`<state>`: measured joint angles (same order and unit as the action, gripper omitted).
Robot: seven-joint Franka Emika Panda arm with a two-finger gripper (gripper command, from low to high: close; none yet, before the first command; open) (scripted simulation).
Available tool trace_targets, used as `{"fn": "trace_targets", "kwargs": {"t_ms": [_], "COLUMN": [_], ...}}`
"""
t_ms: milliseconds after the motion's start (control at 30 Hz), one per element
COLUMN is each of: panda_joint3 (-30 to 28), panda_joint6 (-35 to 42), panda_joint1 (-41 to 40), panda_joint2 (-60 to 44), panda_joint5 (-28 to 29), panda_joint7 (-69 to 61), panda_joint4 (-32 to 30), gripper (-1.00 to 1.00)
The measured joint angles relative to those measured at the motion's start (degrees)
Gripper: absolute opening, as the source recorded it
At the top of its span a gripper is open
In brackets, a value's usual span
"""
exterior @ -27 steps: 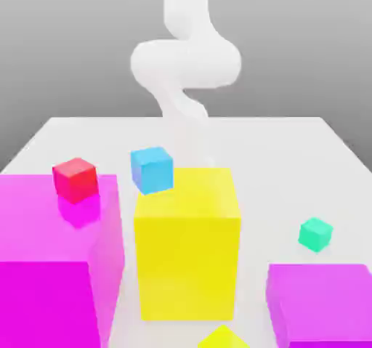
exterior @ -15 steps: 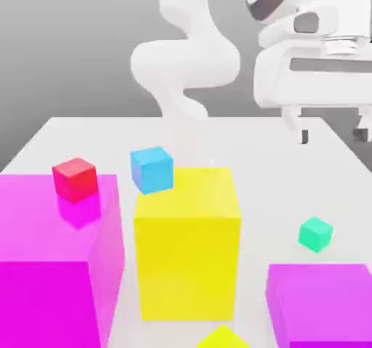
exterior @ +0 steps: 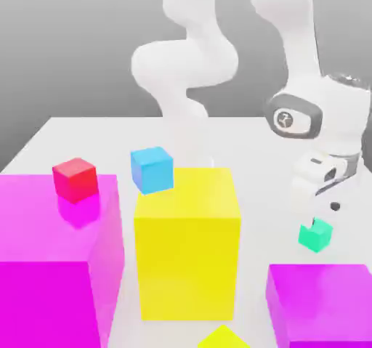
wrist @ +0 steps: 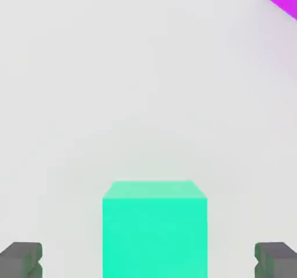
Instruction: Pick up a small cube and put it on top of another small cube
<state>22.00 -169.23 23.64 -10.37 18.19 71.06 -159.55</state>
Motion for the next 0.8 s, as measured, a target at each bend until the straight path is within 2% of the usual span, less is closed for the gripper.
{"fn": "trace_targets", "kwargs": {"t_ms": [167,200,400,467,633,800], "panda_joint3": [-11.0,-13.0,-13.9,-11.9,-3.1,2.2], "panda_joint6": [-4.5,-5.3,-5.8,-4.9,-0.8,3.6], "panda_joint1": [9.0,10.8,11.6,10.0,3.3,0.5], "panda_joint2": [-6.1,-7.0,-7.5,-6.4,-0.6,5.7], "panda_joint5": [8.5,9.0,9.7,8.4,-0.5,-11.3], "panda_joint7": [6.4,6.8,7.4,6.4,-0.3,-8.4], "panda_joint4": [1.5,1.7,1.8,1.6,0.1,-1.6], "gripper": [0.00,-1.00,-1.00,-1.00,-1.00,-1.00]}}
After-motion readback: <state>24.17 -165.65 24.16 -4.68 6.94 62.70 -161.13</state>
